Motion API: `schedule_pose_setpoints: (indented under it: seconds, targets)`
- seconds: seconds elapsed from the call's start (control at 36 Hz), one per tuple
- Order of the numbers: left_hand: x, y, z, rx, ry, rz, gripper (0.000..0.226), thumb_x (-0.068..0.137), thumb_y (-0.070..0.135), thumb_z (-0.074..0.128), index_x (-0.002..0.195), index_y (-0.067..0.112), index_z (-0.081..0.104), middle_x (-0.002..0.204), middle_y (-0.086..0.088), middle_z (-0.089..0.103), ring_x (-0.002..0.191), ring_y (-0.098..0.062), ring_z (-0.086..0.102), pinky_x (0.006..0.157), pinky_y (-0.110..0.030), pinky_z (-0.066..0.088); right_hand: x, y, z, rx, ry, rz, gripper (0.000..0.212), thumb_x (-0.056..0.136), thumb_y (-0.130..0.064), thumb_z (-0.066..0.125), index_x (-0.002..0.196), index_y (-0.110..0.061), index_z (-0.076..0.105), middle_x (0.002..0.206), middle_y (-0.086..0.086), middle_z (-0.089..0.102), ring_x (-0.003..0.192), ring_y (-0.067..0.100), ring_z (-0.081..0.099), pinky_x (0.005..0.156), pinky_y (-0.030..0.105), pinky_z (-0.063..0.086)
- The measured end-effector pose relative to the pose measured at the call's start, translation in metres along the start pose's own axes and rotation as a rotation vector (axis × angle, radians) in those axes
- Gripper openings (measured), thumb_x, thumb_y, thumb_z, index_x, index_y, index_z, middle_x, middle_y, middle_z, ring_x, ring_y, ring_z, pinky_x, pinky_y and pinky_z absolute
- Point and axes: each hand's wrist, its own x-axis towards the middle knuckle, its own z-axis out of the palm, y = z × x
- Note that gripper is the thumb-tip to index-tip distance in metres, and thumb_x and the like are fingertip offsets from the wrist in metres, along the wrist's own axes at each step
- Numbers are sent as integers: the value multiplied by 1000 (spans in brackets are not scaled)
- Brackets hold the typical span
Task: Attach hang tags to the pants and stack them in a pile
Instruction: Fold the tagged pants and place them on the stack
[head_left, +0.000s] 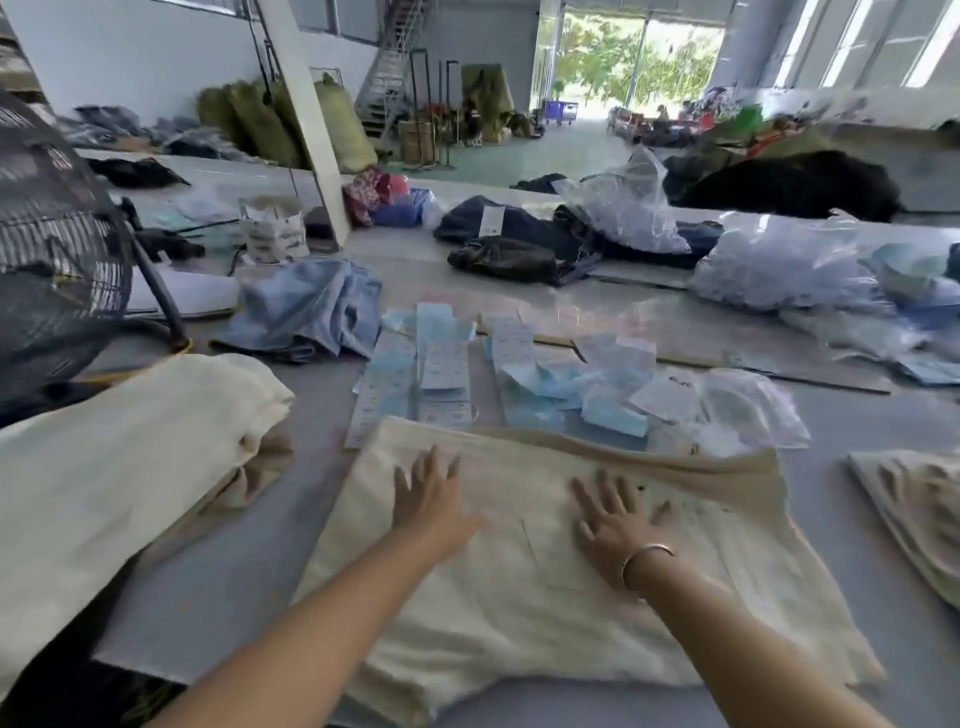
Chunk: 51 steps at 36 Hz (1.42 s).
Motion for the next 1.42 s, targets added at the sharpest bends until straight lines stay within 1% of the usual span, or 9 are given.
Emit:
schedule_pose_setpoints:
  seconds: [0.17, 0.28, 0.42, 0.53, 0.67, 0.78, 1.0, 1.08, 1.42]
  targets:
    - [-25, 60, 59, -86, 14, 122, 75, 86, 72, 26, 152, 38, 12, 162, -1, -2, 148, -20, -7, 113, -58, -12, -19, 22, -5, 344, 277, -56, 52, 93, -28, 56, 143, -22, 40, 157, 6, 22, 140, 22, 30, 114, 38, 20]
    - [-28, 57, 65, -51, 111, 116, 76, 84, 73, 24, 151, 40, 13, 162, -1, 3, 149, -18, -2, 114, -57, -11, -40, 83, -12, 577, 400, 271, 42, 84, -14, 68, 124, -6, 60, 128, 22, 55, 114, 36, 55, 97, 36, 38]
    - [-29, 58, 63, -49, 131, 116, 72, 86, 71, 27, 151, 41, 13, 162, -1, 4, 149, -18, -2, 113, -55, -11, -57, 139, -6, 701, 279, 498, 42, 84, -26, 70, 118, -3, 61, 117, 15, 63, 109, 33, 58, 90, 35, 41]
    - [-28, 59, 63, -48, 126, 113, 72, 87, 71, 27, 151, 40, 15, 162, -1, 3, 149, -18, -2, 114, -55, -11, -61, 144, -10, 790, 172, 506, 29, 83, -31, 73, 73, -5, 65, 66, 8, 54, 62, 22, 48, 61, 30, 32]
    - [-30, 58, 60, -70, 107, 111, 73, 87, 71, 28, 151, 39, 15, 163, -1, 3, 149, -17, -2, 116, -54, -10, -72, 132, -44, 1058, -34, 466, 31, 85, -11, 69, 108, 8, 63, 104, 27, 66, 84, 35, 63, 78, 41, 52]
    - [-27, 55, 56, -119, 83, 128, 67, 88, 70, 32, 148, 41, 25, 162, 4, 10, 148, -13, 4, 115, -52, -9, -75, 87, -92, 1147, -8, 199, 20, 85, -4, 65, 104, 1, 66, 88, 15, 71, 76, 28, 67, 75, 39, 56]
    - [-47, 35, 38, -1091, 54, 146, 57, 92, 44, 24, 85, 24, 77, 92, 2, 76, 95, -13, 68, 99, -37, 43, -70, -58, -51, 1285, 51, -67, 17, 86, -10, 67, 71, -15, 60, 64, 1, 57, 54, 9, 52, 55, 19, 40]
    - [-46, 32, 37, -977, 121, 159, 57, 92, 43, 33, 85, 4, 74, 88, -14, 73, 87, -29, 68, 80, -39, 49, -67, -74, -16, 1283, 151, -57, 13, 85, -13, 69, 75, -17, 62, 61, -5, 61, 55, 5, 57, 52, 15, 43]
    - [-45, 34, 31, -1009, 95, 134, 42, 83, 46, 42, 62, 15, 60, 81, -18, 70, 75, -27, 64, 72, -41, 46, -48, -70, 4, 1508, 274, 41, 23, 96, -14, 52, 80, -9, 67, 74, 2, 64, 75, 16, 55, 64, 17, 43]
